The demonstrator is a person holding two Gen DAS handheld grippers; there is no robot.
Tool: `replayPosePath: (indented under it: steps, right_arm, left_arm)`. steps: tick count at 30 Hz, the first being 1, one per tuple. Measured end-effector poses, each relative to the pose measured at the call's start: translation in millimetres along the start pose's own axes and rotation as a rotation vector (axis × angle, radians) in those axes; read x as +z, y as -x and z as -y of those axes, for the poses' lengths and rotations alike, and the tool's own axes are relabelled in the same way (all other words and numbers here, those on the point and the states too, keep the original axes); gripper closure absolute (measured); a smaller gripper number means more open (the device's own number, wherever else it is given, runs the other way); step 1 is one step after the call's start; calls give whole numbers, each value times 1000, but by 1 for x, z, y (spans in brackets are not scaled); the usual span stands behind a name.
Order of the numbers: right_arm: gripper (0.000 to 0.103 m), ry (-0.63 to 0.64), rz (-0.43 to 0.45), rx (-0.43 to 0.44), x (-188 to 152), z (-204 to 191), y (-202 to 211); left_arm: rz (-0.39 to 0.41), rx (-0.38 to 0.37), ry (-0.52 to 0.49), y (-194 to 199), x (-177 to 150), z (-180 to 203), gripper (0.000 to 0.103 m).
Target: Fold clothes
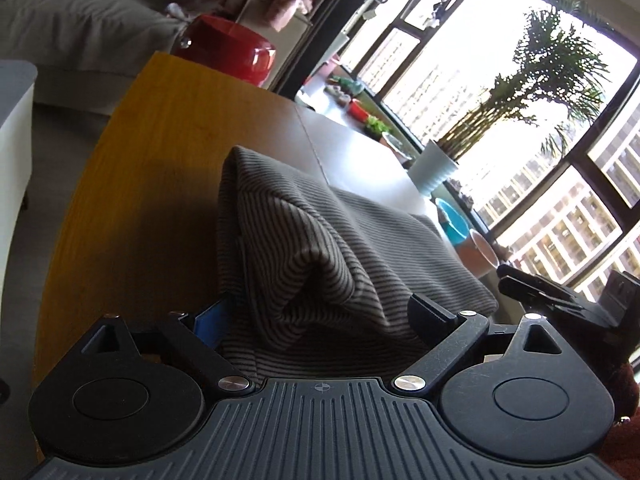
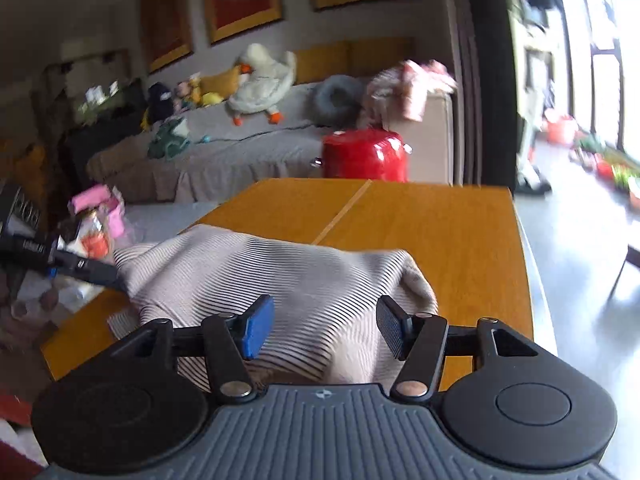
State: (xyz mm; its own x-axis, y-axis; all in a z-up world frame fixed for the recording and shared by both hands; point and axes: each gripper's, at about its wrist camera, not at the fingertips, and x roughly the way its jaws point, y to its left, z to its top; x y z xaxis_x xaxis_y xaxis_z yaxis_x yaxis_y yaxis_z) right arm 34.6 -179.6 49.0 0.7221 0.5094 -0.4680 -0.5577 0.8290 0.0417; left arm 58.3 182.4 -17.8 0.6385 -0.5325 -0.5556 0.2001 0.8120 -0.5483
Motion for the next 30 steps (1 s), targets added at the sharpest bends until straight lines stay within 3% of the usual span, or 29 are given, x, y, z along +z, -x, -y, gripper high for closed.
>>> replayPosePath:
  steps: [6, 11, 12, 16, 19, 21, 23, 25, 28, 30]
  right_arm:
    - [39, 380, -37, 172, 34, -98, -66]
    - [39, 717, -108, 133, 9, -162, -123]
    - [54, 742, -121, 121, 4, -167, -131]
    - [79, 293, -134, 186, 47, -124, -131]
    - [84, -49, -31, 183, 75, -70, -109]
    - [84, -76, -20, 206, 76, -58, -100]
    - [78, -1, -87, 268, 64, -71, -101]
    - [61, 85, -164, 341, 45, -92, -102]
    - [57, 189, -230, 413, 20, -118, -97]
    - [56, 184, -210, 418, 16, -115, -83]
  left_arm:
    - [121, 49, 59, 28, 13, -15, 5]
    - [192, 46, 86, 42, 14, -23, 3]
    - [199, 46, 93, 44, 13, -26, 3]
    - [226, 40, 118, 51, 10, -35, 2]
    - [244, 32, 141, 55, 7, -42, 1]
    - [251, 24, 167, 54, 8, -47, 0]
    - [256, 16, 192, 52, 9, -52, 0]
    - [257, 6, 206, 50, 10, -52, 0]
    - [251, 9, 197, 50, 9, -49, 0]
    - [245, 17, 178, 52, 8, -46, 0]
